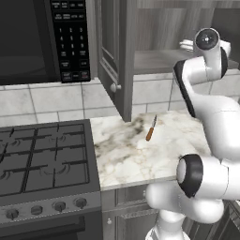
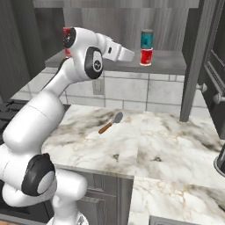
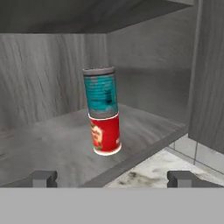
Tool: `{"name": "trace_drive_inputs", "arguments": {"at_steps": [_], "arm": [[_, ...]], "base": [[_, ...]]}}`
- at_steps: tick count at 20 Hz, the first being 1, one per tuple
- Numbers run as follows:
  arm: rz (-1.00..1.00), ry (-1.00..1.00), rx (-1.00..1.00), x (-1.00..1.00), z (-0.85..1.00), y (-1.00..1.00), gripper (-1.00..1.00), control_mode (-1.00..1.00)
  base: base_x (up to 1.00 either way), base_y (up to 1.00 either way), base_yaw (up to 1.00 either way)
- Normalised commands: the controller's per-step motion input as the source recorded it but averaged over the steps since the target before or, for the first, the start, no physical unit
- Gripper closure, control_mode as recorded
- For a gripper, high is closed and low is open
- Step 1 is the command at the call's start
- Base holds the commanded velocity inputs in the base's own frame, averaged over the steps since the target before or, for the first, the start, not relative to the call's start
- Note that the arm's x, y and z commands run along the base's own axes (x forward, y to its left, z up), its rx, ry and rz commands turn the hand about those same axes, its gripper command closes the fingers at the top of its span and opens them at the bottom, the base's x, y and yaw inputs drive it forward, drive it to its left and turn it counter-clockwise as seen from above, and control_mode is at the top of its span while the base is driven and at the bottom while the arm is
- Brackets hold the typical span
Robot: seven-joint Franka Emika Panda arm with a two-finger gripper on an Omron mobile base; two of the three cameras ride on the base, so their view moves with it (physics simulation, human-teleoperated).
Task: Stack two cans on top of the other two cans in the cabinet.
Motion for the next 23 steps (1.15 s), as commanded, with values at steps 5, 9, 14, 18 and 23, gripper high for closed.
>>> {"name": "trace_drive_inputs", "arguments": {"at_steps": [5, 9, 14, 18, 23], "arm": [[0.33, 0.10, 0.00, -0.60, 0.09, 0.26, -1.00, -1.00], [0.42, 0.03, 0.00, -0.64, 0.00, 0.24, -1.00, -1.00], [0.38, 0.00, 0.00, -0.60, 0.00, 0.34, -1.00, -1.00], [0.20, 0.00, 0.00, -0.44, 0.00, 0.48, -1.00, -1.00], [0.04, 0.00, 0.00, -0.48, -0.02, 0.45, -1.00, -1.00]], "base": [[0.00, 0.00, 0.00], [0.00, 0.00, 0.00], [0.00, 0.00, 0.00], [0.00, 0.00, 0.00], [0.00, 0.00, 0.00]]}}
